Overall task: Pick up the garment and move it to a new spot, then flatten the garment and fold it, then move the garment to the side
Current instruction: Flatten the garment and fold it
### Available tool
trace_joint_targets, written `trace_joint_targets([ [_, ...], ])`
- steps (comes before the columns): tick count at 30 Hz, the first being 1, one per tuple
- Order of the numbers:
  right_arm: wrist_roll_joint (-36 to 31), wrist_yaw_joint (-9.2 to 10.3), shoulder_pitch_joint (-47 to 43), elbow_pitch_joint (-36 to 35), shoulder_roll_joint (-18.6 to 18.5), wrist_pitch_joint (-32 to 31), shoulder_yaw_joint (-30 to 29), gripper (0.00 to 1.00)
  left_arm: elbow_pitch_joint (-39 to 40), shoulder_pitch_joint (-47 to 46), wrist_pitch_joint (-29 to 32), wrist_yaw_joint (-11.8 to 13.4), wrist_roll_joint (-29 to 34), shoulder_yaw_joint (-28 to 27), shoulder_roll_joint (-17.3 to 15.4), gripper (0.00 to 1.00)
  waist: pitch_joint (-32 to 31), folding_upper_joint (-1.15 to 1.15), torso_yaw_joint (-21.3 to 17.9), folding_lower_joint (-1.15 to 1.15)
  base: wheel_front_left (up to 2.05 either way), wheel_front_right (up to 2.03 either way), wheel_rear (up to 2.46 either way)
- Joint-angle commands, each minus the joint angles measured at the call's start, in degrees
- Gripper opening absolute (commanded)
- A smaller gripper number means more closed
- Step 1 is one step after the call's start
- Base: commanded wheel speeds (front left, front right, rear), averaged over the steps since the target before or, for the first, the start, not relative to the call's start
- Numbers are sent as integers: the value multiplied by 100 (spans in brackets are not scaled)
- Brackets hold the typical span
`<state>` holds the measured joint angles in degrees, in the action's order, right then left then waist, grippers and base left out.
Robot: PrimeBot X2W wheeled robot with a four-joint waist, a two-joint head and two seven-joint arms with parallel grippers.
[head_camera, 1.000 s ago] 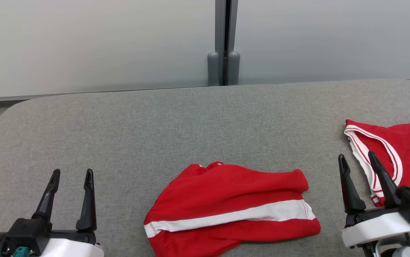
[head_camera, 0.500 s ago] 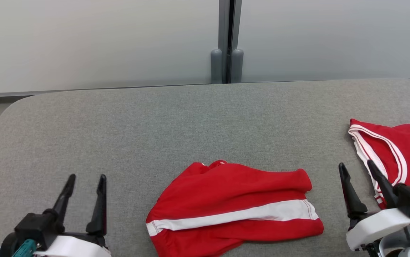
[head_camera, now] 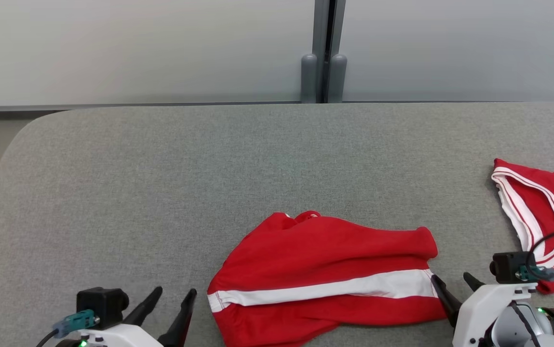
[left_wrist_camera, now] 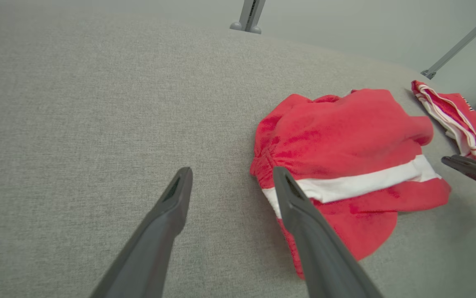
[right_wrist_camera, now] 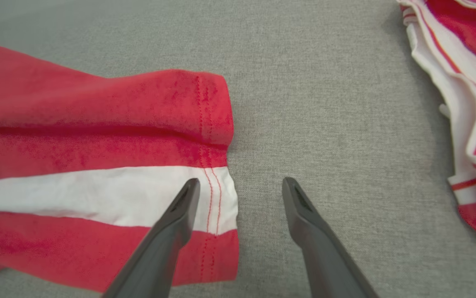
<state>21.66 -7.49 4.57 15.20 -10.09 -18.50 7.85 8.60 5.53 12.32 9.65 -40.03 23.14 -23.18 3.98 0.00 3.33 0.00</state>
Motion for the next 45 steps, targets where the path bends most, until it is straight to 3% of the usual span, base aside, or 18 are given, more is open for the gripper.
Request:
trace_joint_targets([
  [1,57,-2,91,88,11,-119,-9,100,17,35,92,-8,-69,25,-43,100,37,0,27,0,0,0,0],
  [18,261,-2,505,628,154,-636,284,100,-46,-275,753,-260,-329,398,-24,100,348,0,136,0,0,0,0],
  [19,266,-2,495,630,147,-627,299,92,-48,-283,783,-278,-356,427,-11,100,353,0,131,0,0,0,0],
  [21,281,-2,466,619,129,-616,326,85,-10,-290,797,-333,-418,452,29,100,361,0,112,0,0,0,0],
  [26,320,-2,383,584,103,-626,372,50,-98,-354,868,-470,-607,508,137,100,362,0,45,0,0,0,0],
  [28,340,-2,380,579,110,-648,422,46,-199,-419,842,-567,-679,504,156,100,349,0,5,0,0,0,0],
  [29,359,-2,380,571,111,-652,455,37,-245,-454,800,-623,-700,491,173,83,344,0,-10,0,0,0,0],
  [30,374,-2,386,560,109,-643,488,34,-282,-467,764,-668,-739,484,215,73,337,0,-22,0,0,0,0],
  [31,390,-2,394,551,100,-623,507,5,-313,-474,737,-711,-770,488,245,47,331,0,-32,0,0,0,0],
  [32,405,-2,400,545,88,-603,519,0,-334,-485,709,-740,-780,479,246,32,324,0,-41,0,0,0,0],
  [33,405,-2,406,532,74,-564,523,0,-350,-504,667,-760,-768,462,236,2,319,0,-49,0,0,0,0],
  [45,328,-2,403,-60,37,74,49,0,166,-419,435,-716,-611,305,29,0,204,0,-59,0,0,0,0],
])
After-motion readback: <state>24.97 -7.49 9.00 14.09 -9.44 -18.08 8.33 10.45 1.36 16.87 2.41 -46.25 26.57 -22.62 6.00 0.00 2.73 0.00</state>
